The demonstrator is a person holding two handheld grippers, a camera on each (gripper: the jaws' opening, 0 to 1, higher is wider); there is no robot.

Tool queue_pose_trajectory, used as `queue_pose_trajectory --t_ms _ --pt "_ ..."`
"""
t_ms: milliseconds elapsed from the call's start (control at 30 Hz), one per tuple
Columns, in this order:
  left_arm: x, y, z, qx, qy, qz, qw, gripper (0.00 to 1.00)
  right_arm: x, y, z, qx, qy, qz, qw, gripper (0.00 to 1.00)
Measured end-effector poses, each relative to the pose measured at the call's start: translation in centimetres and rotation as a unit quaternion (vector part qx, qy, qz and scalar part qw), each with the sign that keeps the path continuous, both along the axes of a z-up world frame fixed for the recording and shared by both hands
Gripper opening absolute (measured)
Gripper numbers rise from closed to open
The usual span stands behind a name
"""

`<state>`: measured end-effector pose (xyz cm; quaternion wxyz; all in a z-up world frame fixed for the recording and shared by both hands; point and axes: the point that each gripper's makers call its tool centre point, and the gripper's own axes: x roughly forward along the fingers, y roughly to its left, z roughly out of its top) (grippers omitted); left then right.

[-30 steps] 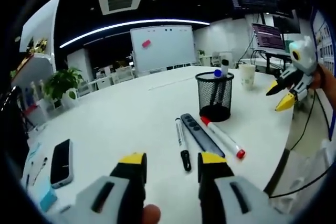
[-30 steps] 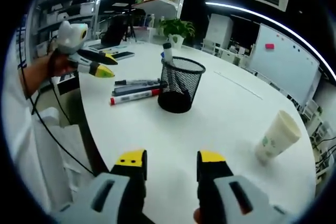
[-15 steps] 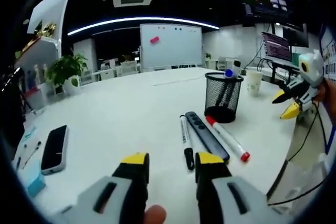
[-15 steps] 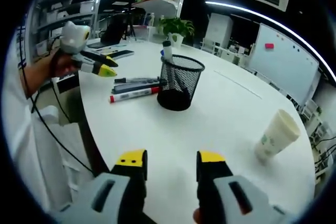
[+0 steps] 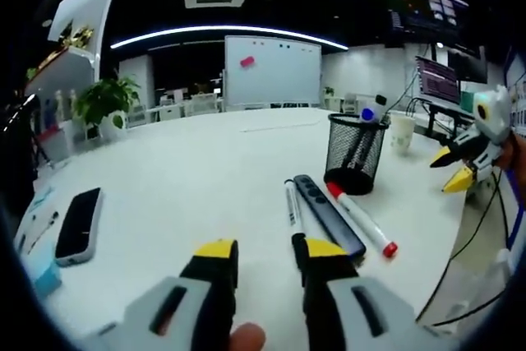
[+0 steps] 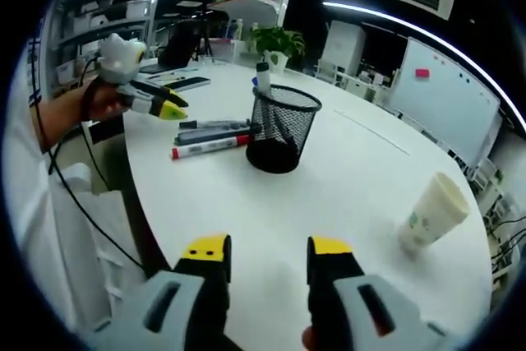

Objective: Place the scattered laser pointers and whiteboard markers into the pen holder and stack the scattered paper cups together

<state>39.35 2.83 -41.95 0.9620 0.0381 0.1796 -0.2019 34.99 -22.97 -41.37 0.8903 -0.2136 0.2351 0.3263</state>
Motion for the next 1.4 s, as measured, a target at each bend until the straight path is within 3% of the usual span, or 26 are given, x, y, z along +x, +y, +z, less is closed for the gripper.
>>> queue_pose_trajectory --t_ms 367,600,1000,1100,1400 --pt "-0.4 -1.1 -0.6 -0.017 0.017 -0.014 0.9996 0.26 0.1 -0.5 -0.1 -0.004 0.001 -0.004 1.0000 0.37" --pt "-0.6 -1.6 -1.7 -0.005 0.030 -0.029 0.9991 0.26 0.2 -0.7 -0.1 -0.003 0.000 -0.008 1.0000 0.37" --pt "-0.3 -1.9 -1.7 -0.012 0.026 -0.024 0.9993 0.17 0.1 -0.8 -0.7 -0.005 0.007 -0.006 0.9999 0.37" --pt "-0.1 -1.7 -1.7 -0.011 0.019 -0.015 0.9996 0.09 0.1 -0.9 -0.8 -0.005 0.008 -0.008 0.9999 0.37" --pt "0.0 -1.9 -1.7 -0.016 0.016 -0.014 0.9996 0.09 0.0 -0.6 -0.9 -0.003 0.006 -0.001 1.0000 0.37"
